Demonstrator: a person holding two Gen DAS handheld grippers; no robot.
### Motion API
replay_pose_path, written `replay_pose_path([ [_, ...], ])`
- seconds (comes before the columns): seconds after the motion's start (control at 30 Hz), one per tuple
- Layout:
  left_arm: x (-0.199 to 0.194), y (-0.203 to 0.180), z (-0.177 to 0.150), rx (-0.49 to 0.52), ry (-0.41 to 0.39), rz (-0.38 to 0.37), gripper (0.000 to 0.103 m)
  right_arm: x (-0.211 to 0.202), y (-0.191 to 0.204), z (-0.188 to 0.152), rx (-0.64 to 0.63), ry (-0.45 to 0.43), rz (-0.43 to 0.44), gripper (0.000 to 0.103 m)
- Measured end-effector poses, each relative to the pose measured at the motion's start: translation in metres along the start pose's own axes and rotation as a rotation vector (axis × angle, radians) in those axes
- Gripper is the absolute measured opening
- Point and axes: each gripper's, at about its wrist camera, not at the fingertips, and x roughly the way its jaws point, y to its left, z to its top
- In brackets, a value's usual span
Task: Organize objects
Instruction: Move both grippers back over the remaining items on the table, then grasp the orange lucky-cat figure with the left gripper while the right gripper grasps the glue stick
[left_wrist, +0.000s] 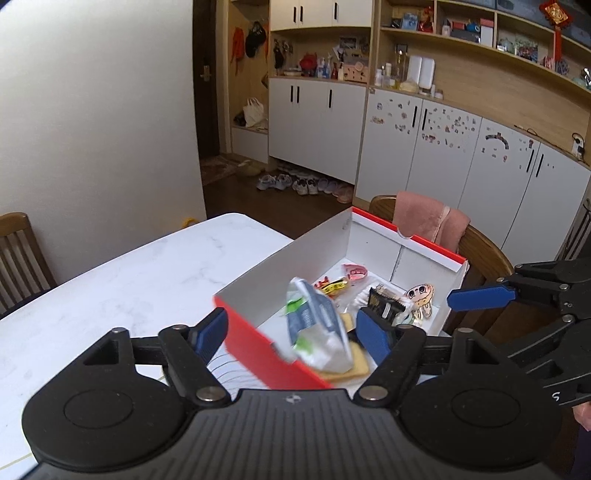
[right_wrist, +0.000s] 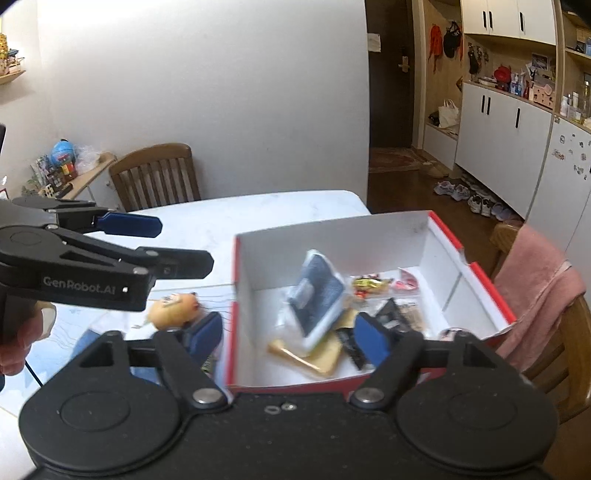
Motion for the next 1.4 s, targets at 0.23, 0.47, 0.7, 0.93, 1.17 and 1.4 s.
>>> replay_pose_path([
  [0.23,-0.037,0.035,-0.027,0.004,-0.047,0.065,0.083,0.004,0.042,-0.010,-0.016,0.007,0.028,0.090],
  [0.47,-0.051,0.076,-0.052,-0.041,-0.042,0.103,0.086,0.018,0.077,-0.025,-0.048,0.035,0.045,0.097],
  [0.7,-0.035,0.105,-0.081,-0.062,0.018,0.070,0.103,0.040,0.102,-0.044,-0.083,0.074,0.021,0.097],
  [0.93,-0.004,0.114,-0.102,-0.004,0.031,0.042,0.103,0.064,0.117,-0.056,-0.090,0.105,0.014,0.097],
  [1.17,0.030,0.118,-0.110,0.029,0.054,0.014,0.103,0.091,0.124,-0.065,-0.086,0.138,0.000,0.092],
  [1.4,0.060,0.122,-0.112,0.043,0.073,0.004,0.103,0.117,0.126,-0.076,-0.084,0.181,-0.028,0.086],
])
